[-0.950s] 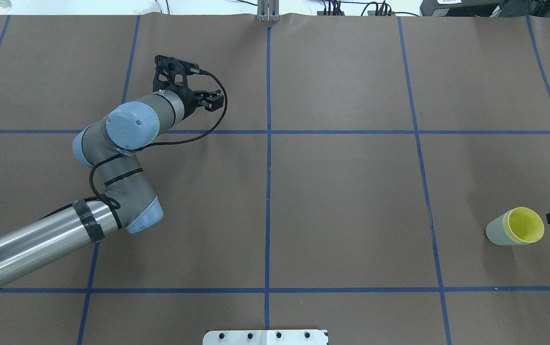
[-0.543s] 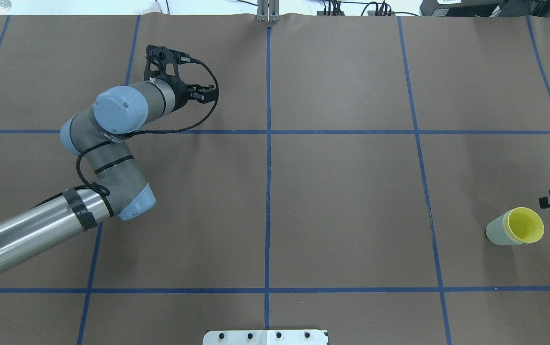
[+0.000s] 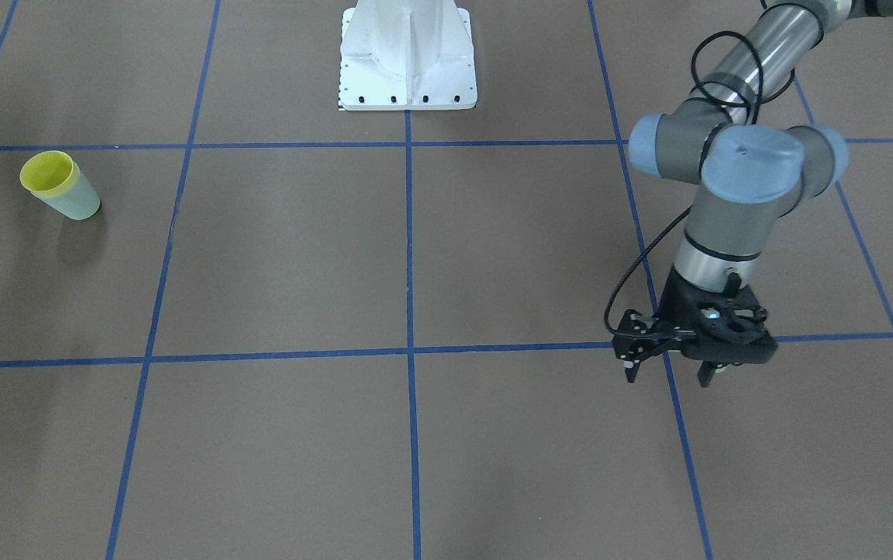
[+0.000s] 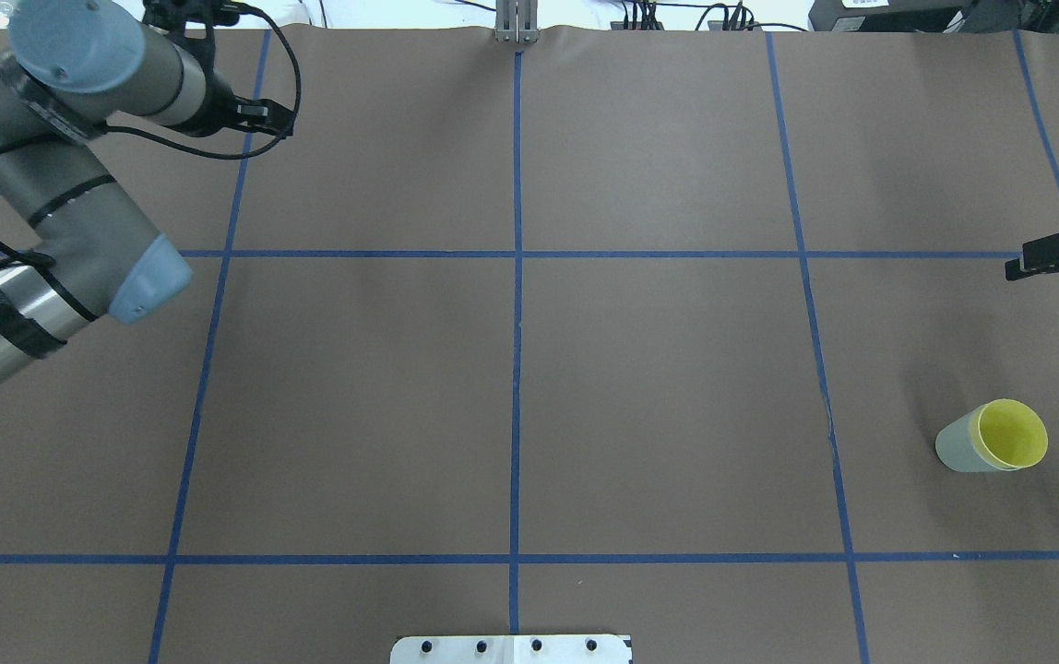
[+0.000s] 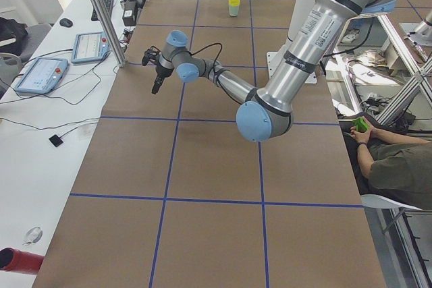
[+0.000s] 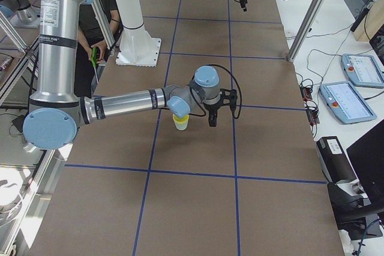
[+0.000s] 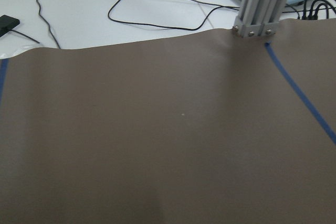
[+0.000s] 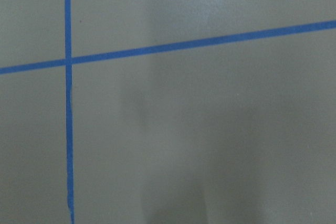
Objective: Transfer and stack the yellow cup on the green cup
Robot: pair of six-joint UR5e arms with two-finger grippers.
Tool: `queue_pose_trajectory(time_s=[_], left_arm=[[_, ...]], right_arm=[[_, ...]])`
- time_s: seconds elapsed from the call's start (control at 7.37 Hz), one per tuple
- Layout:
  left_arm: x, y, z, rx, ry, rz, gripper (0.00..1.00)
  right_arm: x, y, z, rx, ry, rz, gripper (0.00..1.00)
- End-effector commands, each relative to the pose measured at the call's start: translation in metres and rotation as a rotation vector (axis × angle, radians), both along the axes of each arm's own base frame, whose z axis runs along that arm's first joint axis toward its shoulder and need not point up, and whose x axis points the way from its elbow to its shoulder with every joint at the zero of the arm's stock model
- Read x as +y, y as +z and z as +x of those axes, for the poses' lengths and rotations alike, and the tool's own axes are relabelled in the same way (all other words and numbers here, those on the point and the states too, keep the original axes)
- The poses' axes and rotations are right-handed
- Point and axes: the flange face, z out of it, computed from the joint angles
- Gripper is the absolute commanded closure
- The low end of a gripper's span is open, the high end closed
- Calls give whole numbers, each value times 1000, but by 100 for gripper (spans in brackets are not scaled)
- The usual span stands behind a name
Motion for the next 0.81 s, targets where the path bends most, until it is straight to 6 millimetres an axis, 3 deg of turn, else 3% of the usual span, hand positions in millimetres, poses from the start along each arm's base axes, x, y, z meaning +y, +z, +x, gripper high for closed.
queue_pose_trajectory(time_s=[0.0,0.14,0.27,0.41,0.54,0.68], left_arm=[[19,66,-123,-6,172,-50,1],[34,105,-168,52,225,-96,1],[44,136,-208,52,258,-94,1],[51,165,-240,-14,315,-78,1],[54,183,-276,-51,347,-124,1],[60,195,-294,-51,355,-209,1]], right_arm=[[-64,-40,26,91,-69,14,0],[-78,-52,31,111,-81,-6,0],[-89,-52,38,114,-69,-28,0],[-94,-40,42,120,-71,-43,0],[-96,-31,48,117,-79,-48,0],[-97,-23,49,101,-84,-71,0]])
